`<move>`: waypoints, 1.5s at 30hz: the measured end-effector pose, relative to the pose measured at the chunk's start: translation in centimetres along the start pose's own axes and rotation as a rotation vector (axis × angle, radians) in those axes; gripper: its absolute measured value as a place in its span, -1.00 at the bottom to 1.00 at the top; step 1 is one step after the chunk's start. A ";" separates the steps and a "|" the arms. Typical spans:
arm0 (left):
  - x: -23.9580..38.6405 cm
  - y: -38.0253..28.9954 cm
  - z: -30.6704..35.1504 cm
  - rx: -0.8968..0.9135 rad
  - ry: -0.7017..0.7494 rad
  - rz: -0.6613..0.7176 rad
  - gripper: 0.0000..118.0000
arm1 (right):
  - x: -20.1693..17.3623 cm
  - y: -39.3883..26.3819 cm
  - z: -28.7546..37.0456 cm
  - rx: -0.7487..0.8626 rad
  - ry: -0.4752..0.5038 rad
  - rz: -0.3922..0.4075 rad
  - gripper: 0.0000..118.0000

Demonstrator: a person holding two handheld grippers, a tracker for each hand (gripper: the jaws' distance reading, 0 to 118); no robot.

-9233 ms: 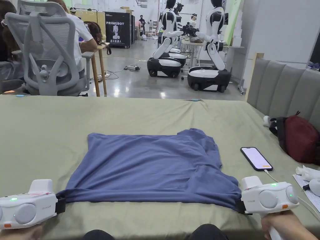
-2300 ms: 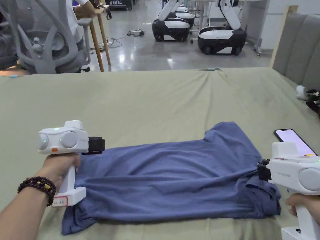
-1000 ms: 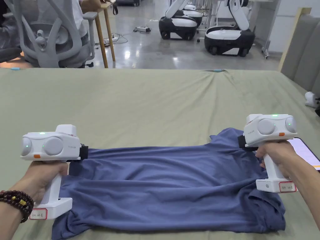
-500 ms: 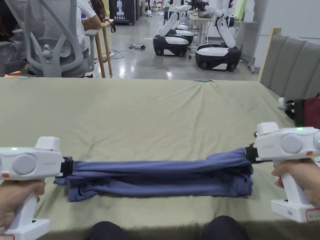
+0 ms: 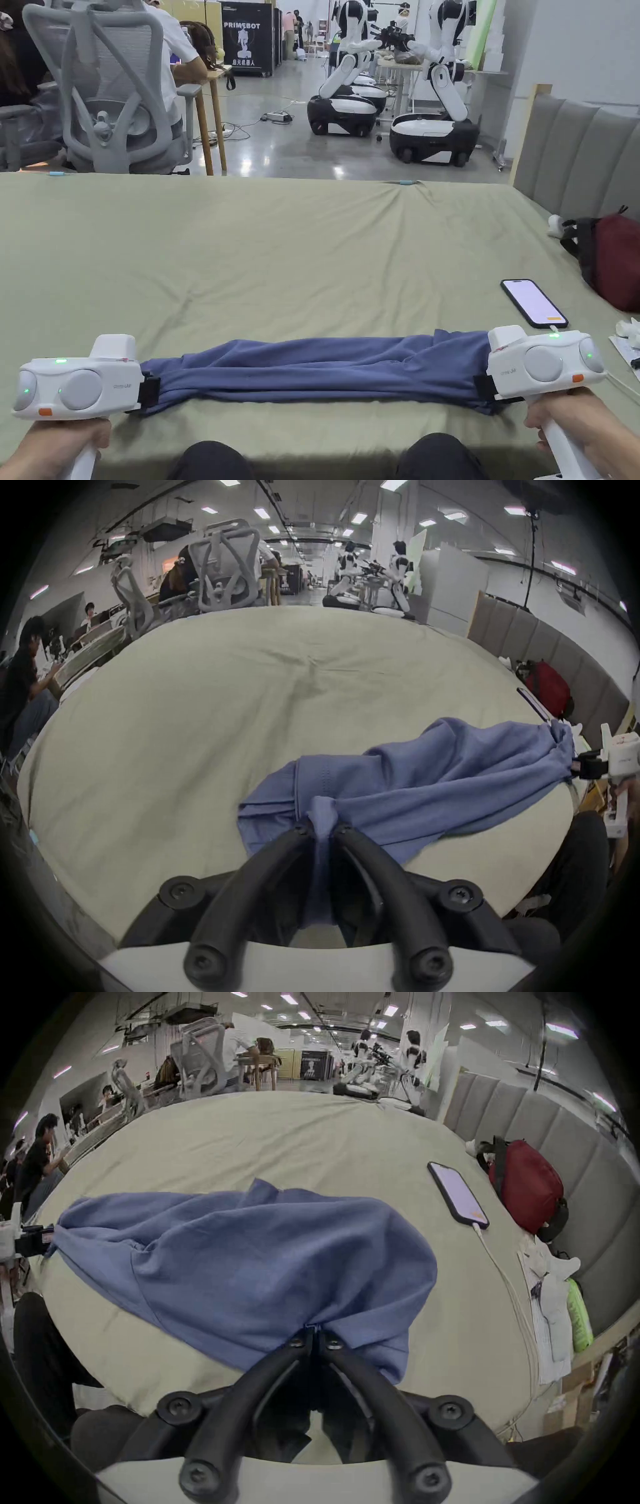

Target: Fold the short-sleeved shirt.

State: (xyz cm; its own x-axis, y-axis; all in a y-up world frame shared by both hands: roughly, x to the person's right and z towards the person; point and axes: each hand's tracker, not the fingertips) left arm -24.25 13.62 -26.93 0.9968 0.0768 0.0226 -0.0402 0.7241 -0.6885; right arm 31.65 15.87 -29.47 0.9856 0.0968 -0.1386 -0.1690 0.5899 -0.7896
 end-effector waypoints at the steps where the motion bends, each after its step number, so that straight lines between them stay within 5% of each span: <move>1: 0.0 0.2 0.3 0.029 0.000 -0.001 -0.31 | 0.0 0.0 0.5 0.023 -0.013 -0.008 -0.51; 3: -0.3 0.6 1.3 0.080 0.017 -0.008 0.90 | 0.2 0.1 2.4 0.076 -0.062 -0.044 0.44; 4: -0.6 0.8 1.8 0.080 0.001 0.002 0.93 | 0.6 0.2 3.1 0.104 -0.024 -0.066 0.99; 5: -0.9 1.0 3.2 0.130 -0.026 -0.007 0.80 | 0.7 0.4 4.0 0.153 0.023 -0.104 1.00; 7: -1.5 1.4 4.6 0.139 -0.060 0.018 0.85 | 0.6 0.7 6.4 0.263 0.074 -0.173 0.81; 9: 0.7 2.3 7.1 0.152 -0.046 0.005 0.53 | 0.1 1.2 7.7 0.288 0.078 -0.181 0.23; 10: 1.1 2.5 7.9 0.176 -0.043 -0.005 -0.15 | -0.7 1.3 8.9 0.316 0.065 -0.164 -0.57; 11: 1.4 2.7 8.6 0.201 -0.045 -0.024 -0.86 | -1.3 1.5 9.2 0.343 0.046 -0.129 -0.99; 12: 1.8 2.7 9.0 0.217 -0.032 -0.032 -1.00 | -1.8 1.7 9.2 0.353 0.024 -0.094 -1.00; 17: -0.1 2.6 7.3 0.165 -0.077 0.072 -1.00 | -3.9 2.0 8.9 0.348 0.054 -0.081 -1.00; 20: -0.2 2.5 6.9 0.196 -0.065 0.018 -1.00 | -4.9 2.3 8.8 0.349 0.062 -0.050 -1.00; 24: -2.5 2.5 4.7 0.124 -0.219 0.112 -1.00 | -5.7 2.6 8.3 0.334 0.111 -0.047 -1.00; 25: -3.5 2.5 3.9 0.111 -0.289 0.168 -0.76 | -5.9 2.7 8.1 0.328 0.116 -0.033 -1.00; 28: -5.4 2.1 1.5 0.074 -0.352 0.273 1.00 | -6.4 2.8 7.7 0.322 0.118 -0.008 -1.00; 30: -6.5 1.1 1.0 0.123 -0.369 0.324 0.80 | -6.5 2.8 7.4 0.314 0.131 -0.008 -1.00; 41: -2.9 2.0 -4.8 0.024 -0.523 0.348 0.76 | -7.2 2.7 6.1 0.289 0.148 -0.029 -1.00; 42: -2.4 2.0 -5.1 0.025 -0.515 0.338 0.66 | -7.2 2.6 6.1 0.286 0.145 -0.029 -1.00; 44: -1.4 2.2 -4.9 0.018 -0.505 0.262 -0.50 | -7.1 2.5 6.1 0.284 0.143 -0.031 -1.00; 45: -2.9 2.9 -6.6 0.028 -0.492 0.201 -0.55 | -7.1 2.5 6.1 0.282 0.145 -0.034 -1.00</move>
State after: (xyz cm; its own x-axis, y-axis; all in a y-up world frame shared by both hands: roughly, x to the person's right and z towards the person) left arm -26.78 10.94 -33.79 0.8191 0.5234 0.2346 -0.2356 0.6799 -0.6944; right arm 24.28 21.53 -26.82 0.9761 -0.0301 -0.2151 -0.1081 0.7918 -0.6012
